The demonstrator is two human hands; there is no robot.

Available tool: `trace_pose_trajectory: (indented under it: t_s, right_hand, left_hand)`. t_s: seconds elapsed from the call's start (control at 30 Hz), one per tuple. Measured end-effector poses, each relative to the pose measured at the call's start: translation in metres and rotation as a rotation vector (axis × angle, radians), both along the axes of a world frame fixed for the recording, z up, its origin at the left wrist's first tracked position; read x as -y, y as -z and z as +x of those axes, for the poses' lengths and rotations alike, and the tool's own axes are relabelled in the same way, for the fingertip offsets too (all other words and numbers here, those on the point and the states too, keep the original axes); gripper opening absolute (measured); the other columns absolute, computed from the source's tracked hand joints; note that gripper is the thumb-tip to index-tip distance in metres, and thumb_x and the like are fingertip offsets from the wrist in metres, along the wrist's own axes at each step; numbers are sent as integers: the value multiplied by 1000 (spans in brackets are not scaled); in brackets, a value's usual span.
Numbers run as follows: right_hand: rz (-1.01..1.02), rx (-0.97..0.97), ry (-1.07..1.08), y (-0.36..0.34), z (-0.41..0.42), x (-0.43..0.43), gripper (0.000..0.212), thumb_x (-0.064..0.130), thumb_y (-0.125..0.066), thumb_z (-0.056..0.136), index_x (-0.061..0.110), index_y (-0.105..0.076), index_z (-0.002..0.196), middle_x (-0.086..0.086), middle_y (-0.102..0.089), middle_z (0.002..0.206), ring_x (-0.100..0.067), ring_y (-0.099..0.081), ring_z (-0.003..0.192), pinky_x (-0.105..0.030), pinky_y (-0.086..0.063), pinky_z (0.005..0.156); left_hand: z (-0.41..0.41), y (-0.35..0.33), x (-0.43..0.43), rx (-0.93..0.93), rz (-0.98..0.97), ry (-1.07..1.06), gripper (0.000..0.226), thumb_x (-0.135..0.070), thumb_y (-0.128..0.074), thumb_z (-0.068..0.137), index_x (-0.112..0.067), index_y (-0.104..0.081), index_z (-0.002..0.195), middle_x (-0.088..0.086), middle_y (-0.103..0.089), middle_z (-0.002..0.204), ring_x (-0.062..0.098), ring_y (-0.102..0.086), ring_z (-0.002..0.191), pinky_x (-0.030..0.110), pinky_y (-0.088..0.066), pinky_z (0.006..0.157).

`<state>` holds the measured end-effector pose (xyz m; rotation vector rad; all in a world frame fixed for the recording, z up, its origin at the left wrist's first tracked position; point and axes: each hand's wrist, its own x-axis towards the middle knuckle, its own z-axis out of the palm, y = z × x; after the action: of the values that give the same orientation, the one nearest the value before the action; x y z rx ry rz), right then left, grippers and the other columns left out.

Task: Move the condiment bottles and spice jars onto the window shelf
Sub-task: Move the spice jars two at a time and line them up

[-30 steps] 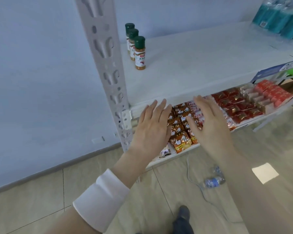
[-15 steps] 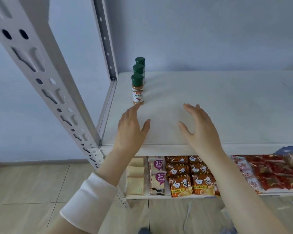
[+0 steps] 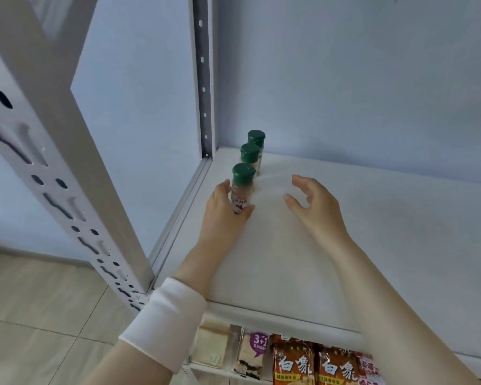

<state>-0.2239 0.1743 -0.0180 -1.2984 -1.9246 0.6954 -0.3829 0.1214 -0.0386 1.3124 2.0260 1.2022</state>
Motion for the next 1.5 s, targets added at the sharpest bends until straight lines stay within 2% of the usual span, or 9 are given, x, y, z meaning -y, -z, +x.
trace_pose_trajectory:
  t_s: [0.2, 0.4, 0.8, 0.93, 1.1, 1.2, 1.27, 1.37, 1.5]
  right_hand:
    - [-68, -41, -97, 0, -22, -31, 44, 18, -64, 86, 13, -51, 128, 0, -57, 129, -13, -51, 120, -27, -40, 102]
    - [-113, -44, -166, 5, -44, -50, 45, 17, -70, 81, 11, -54, 123, -3, -60, 125, -19, -54, 115, -32, -43, 99]
    - [-192, -70, -79, 17, -80, -61, 49, 21, -74, 76, 11, -54, 119, -3, -64, 118, -16, -59, 103, -19, -37, 84]
    - [-181, -30, -41, 19, -79, -59, 44, 23, -74, 76, 9, -59, 115, -6, -66, 115, -18, -61, 102, -19, -38, 83]
    - [-231, -105, -83, 22, -61, -37, 46, 26, -77, 73, 11, -62, 113, -3, -69, 108, -13, -63, 94, -21, -45, 80]
    - [-272, -208, -120, 17, -48, -17, 40, 24, -75, 76, 11, -61, 112, 4, -67, 99, 5, -63, 81, -7, -44, 67]
    - [-309, -279, -144, 9, -38, 0, 36, 24, -73, 78, 14, -61, 111, 9, -64, 95, 11, -60, 77, -9, -46, 74]
    - [-382, -395, -184, 2, -23, 29, 31, 20, -70, 81, 13, -62, 110, 2, -68, 102, -10, -67, 92, -34, -50, 94]
    - [-459, -548, -303, 0, 1, 76, 22, 14, -66, 82, 12, -64, 104, 1, -71, 95, -15, -70, 88, -32, -54, 87]
  left_hand:
    - [6, -6, -13, -73, -83, -53, 43, -28, -63, 84, -11, -44, 119, 7, -54, 121, 23, -51, 107, 24, -34, 77]
    - [0, -9, -8, -9, -103, -127, 43, -31, -64, 83, -13, -45, 116, 4, -58, 115, 23, -54, 101, 27, -37, 76]
    - [-4, -20, 26, 309, 143, -215, 23, -23, -61, 88, -20, -43, 102, -7, -57, 85, -12, -58, 55, 2, -42, 50]
    - [-3, -19, 34, 347, 117, -199, 25, -31, -57, 89, -19, -43, 106, -3, -61, 92, 2, -63, 68, 9, -50, 60]
    - [0, -11, 43, 413, 88, -113, 19, -37, -53, 90, -26, -43, 101, -3, -60, 87, 12, -64, 79, 45, -54, 84]
    - [4, -13, 53, 443, 86, -92, 20, -39, -52, 90, -26, -40, 100, -2, -59, 83, 14, -66, 75, 42, -55, 82]
    - [10, -16, 64, 463, 107, -84, 26, -36, -53, 90, -20, -39, 106, 0, -58, 83, 13, -64, 69, 36, -57, 77]
    - [22, -23, 88, 485, 131, -62, 34, -27, -58, 88, -13, -38, 112, 5, -57, 87, 12, -61, 68, 29, -57, 70]
    - [43, -25, 131, 586, 132, -28, 48, -6, -61, 84, -12, -33, 122, 5, -58, 97, 16, -62, 75, 28, -56, 75]
